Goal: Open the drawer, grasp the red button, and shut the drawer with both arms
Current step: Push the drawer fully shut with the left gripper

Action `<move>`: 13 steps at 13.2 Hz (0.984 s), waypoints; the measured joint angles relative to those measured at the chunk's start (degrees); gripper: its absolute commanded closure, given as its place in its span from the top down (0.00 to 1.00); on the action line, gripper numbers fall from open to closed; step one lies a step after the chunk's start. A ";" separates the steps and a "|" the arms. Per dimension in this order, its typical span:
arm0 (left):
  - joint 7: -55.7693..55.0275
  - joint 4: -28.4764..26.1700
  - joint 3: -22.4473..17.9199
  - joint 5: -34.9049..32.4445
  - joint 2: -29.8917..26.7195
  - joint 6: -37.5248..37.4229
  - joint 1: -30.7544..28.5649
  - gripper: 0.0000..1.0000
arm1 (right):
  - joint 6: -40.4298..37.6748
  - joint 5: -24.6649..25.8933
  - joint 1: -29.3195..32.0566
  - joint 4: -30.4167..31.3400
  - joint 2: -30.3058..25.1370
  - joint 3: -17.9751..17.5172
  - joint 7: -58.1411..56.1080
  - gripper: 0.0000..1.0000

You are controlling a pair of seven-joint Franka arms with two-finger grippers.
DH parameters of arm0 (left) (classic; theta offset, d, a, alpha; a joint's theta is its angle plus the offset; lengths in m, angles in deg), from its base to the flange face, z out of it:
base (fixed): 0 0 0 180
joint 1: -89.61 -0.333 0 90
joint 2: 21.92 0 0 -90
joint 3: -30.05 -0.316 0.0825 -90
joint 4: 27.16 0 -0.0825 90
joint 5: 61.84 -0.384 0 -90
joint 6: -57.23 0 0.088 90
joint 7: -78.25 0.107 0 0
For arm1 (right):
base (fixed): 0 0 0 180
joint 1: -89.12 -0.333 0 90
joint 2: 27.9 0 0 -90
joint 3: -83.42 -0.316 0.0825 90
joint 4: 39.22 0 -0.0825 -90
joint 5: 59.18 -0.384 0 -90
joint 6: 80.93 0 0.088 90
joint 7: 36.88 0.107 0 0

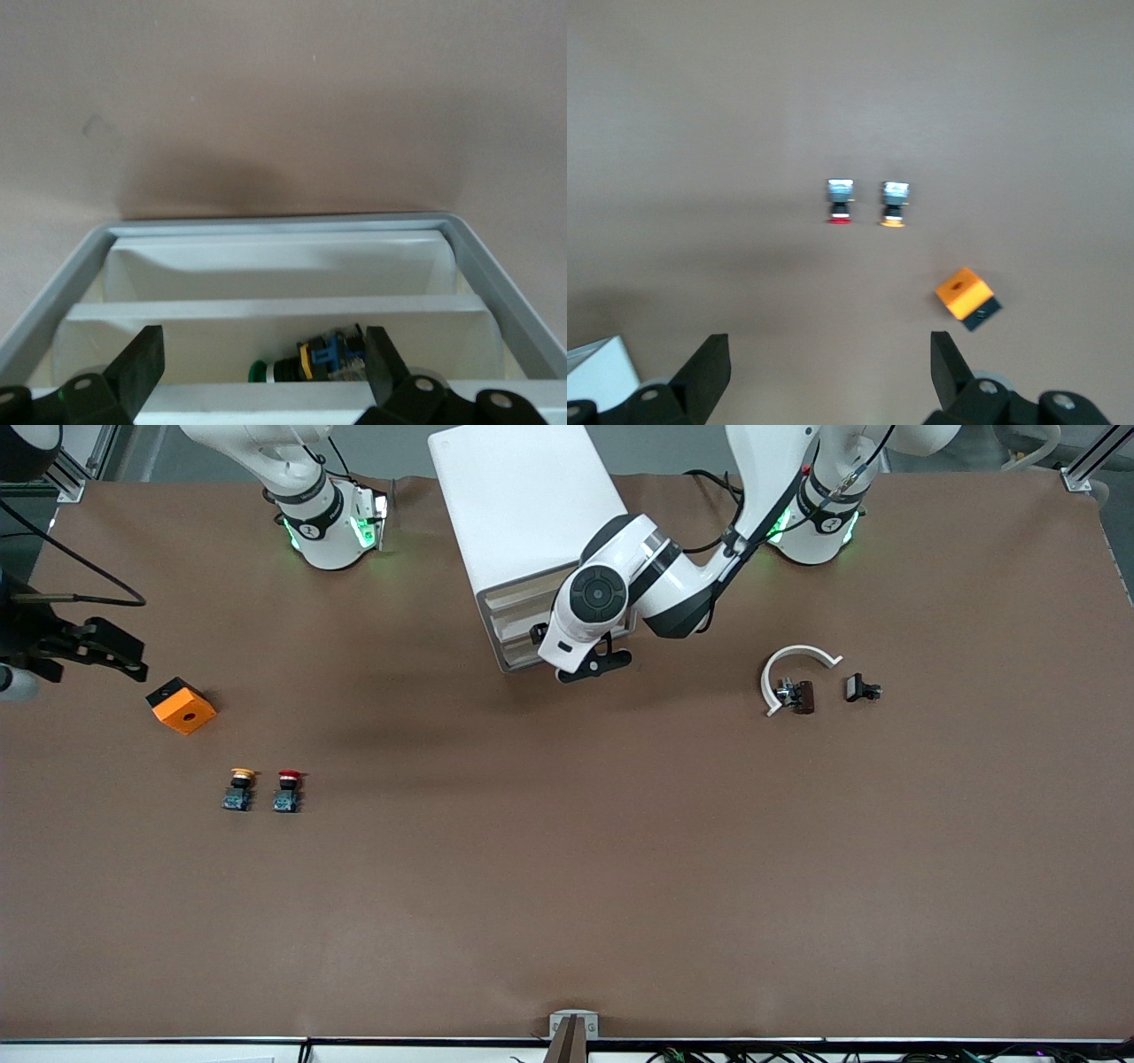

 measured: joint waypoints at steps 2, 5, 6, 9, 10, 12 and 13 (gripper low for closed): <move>-0.04 0.00 0.12 0.33 0.02 -0.59 0.03 1.00 | -0.16 -2.45 0.01 0.14 -0.07 1.16 -0.05 1.00; -0.11 0.00 0.48 0.36 0.08 -0.79 0.08 1.00 | 0.77 -2.86 0.03 3.67 -1.99 1.80 -0.11 1.00; -0.12 0.03 0.49 0.37 0.09 -0.79 0.07 1.00 | 1.16 -2.86 0.03 4.89 -2.89 1.80 -0.13 1.00; -0.14 1.06 0.33 0.43 0.10 -0.75 -0.30 1.00 | 1.50 -2.29 0.03 5.78 -4.36 1.80 -0.18 1.00; -0.15 1.91 0.02 0.43 0.10 -0.71 -0.60 1.00 | 1.64 -1.97 0.03 5.77 -4.59 1.81 -0.18 1.00; -0.15 4.20 -0.81 0.32 0.09 -0.64 -2.64 1.00 | 1.77 -0.81 0.02 5.78 -4.66 1.80 -0.18 1.00; -0.05 5.33 -1.08 -0.50 0.08 -0.63 -4.79 1.00 | 1.79 -0.48 0.02 5.78 -4.66 1.82 -0.18 1.00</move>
